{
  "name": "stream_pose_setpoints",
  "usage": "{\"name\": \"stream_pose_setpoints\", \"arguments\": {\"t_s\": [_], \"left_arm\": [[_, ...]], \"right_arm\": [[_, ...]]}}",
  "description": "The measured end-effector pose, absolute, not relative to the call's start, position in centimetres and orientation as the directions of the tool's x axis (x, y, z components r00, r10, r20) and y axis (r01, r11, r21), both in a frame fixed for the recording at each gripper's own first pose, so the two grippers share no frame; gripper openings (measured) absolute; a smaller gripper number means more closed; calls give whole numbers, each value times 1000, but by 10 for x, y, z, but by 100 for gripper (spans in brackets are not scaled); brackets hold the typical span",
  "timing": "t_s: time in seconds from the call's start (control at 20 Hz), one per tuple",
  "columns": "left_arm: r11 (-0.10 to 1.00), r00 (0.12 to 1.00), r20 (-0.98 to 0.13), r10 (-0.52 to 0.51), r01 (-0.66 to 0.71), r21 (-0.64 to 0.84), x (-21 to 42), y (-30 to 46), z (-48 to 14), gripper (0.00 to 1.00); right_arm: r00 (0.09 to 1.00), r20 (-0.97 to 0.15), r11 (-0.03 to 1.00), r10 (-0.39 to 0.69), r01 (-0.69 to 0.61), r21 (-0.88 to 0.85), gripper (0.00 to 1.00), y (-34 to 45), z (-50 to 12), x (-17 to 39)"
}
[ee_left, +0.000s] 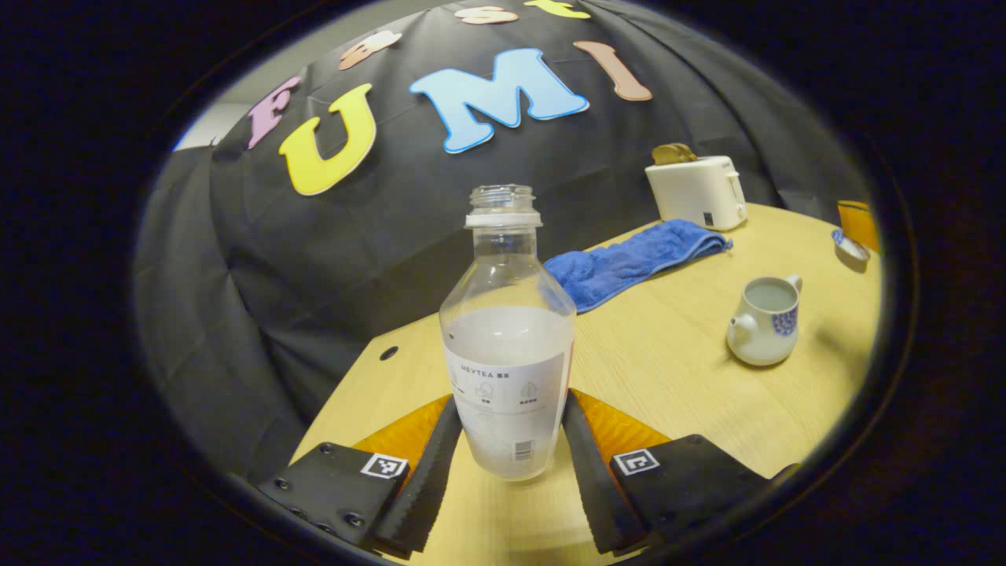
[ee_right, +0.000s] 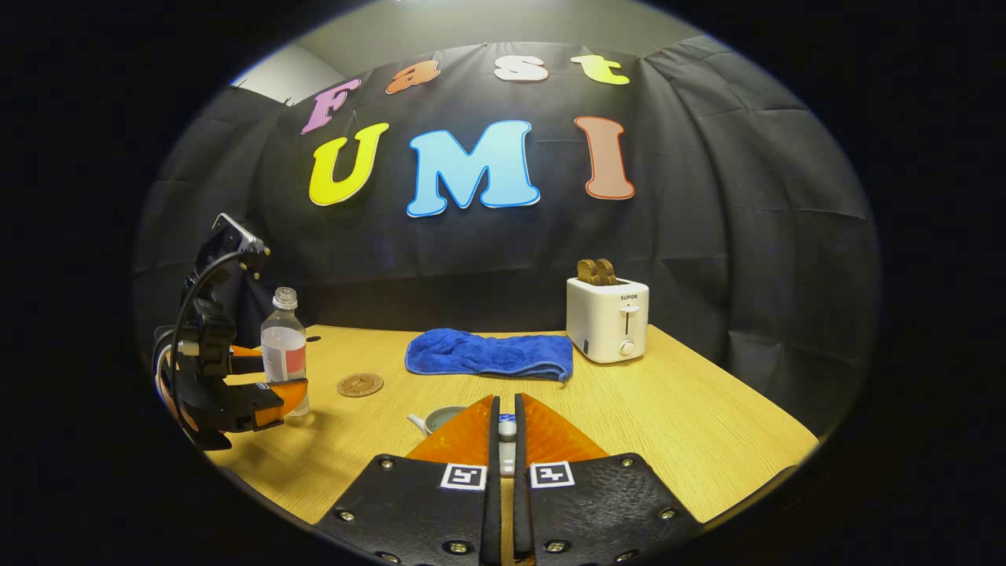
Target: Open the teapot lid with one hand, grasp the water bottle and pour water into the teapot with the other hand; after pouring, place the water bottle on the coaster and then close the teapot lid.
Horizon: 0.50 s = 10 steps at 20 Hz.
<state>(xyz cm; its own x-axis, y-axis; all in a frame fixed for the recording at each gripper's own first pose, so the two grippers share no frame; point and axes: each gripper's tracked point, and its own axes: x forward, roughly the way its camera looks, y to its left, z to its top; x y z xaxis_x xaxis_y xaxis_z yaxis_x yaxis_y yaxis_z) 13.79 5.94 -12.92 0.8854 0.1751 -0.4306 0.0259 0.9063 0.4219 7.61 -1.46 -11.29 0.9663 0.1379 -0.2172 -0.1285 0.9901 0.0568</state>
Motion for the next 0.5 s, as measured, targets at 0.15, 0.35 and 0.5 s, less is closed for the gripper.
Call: {"name": "stream_pose_setpoints", "arguments": {"t_s": [0.15, 0.35, 0.5], "left_arm": [[844, 884, -431, 183, 83, 530, 137, 52, -124, 87], [747, 870, -449, 203, 159, 646, 137, 46, -129, 87], [630, 864, -446, 233, 215, 746, 135, 47, -130, 87]], "right_arm": [[965, -224, 990, 136, -127, 55, 6, -25, -117, 74], [966, -227, 992, 123, -114, 51, 6, -42, -118, 72], [967, -227, 993, 113, -104, 50, 6, -52, -116, 71]]}}
